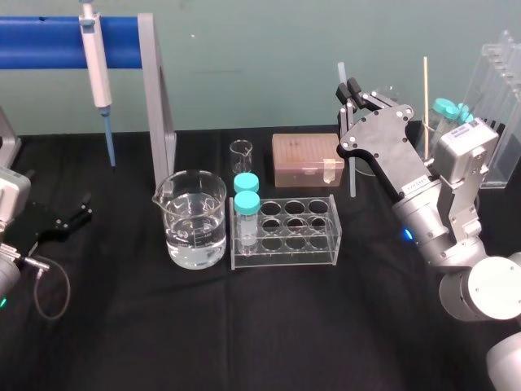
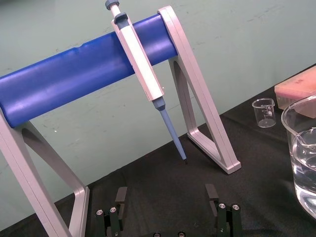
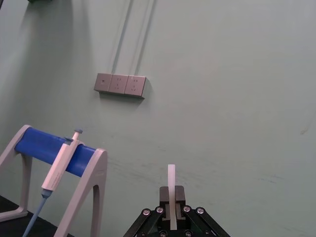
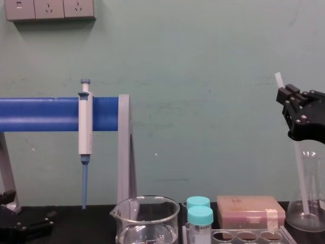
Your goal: Pick up the stirring rod with one hand, then place it down.
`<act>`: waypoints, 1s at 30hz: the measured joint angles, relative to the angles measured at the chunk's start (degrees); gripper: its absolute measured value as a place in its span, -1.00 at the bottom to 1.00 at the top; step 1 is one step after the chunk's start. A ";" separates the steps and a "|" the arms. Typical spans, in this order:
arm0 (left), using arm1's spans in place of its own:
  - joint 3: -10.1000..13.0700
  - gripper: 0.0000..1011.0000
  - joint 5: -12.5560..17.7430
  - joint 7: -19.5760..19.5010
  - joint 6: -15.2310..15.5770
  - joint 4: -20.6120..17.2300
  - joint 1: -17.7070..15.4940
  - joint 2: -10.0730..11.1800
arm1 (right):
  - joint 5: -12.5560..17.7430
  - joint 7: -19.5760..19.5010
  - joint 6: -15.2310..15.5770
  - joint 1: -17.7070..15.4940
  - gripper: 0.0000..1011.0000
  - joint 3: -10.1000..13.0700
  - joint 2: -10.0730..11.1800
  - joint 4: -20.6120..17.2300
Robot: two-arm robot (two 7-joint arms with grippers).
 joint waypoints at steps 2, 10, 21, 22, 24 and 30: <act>0.00 0.98 0.00 0.00 0.00 0.00 0.00 0.00 | 0.02 0.00 0.03 0.01 -0.87 -0.01 0.00 0.00; 0.00 0.98 0.00 0.00 0.00 0.00 0.00 0.00 | 0.07 0.00 0.12 0.03 -0.87 -0.05 0.04 0.03; 0.00 0.98 0.00 0.00 0.00 0.00 0.00 0.00 | 0.13 0.00 0.17 0.04 -0.87 -0.05 0.07 0.08; 0.00 0.98 0.00 0.00 0.00 0.00 0.00 0.00 | 0.14 0.00 0.18 0.04 -0.87 -0.05 0.07 0.09; 0.00 0.98 0.00 0.00 0.00 0.00 0.00 0.00 | 0.15 0.00 0.19 0.04 -0.87 -0.05 0.07 0.09; 0.00 0.98 0.00 0.00 0.00 0.00 0.00 0.00 | 0.17 0.00 0.21 0.03 -0.87 -0.05 0.07 0.09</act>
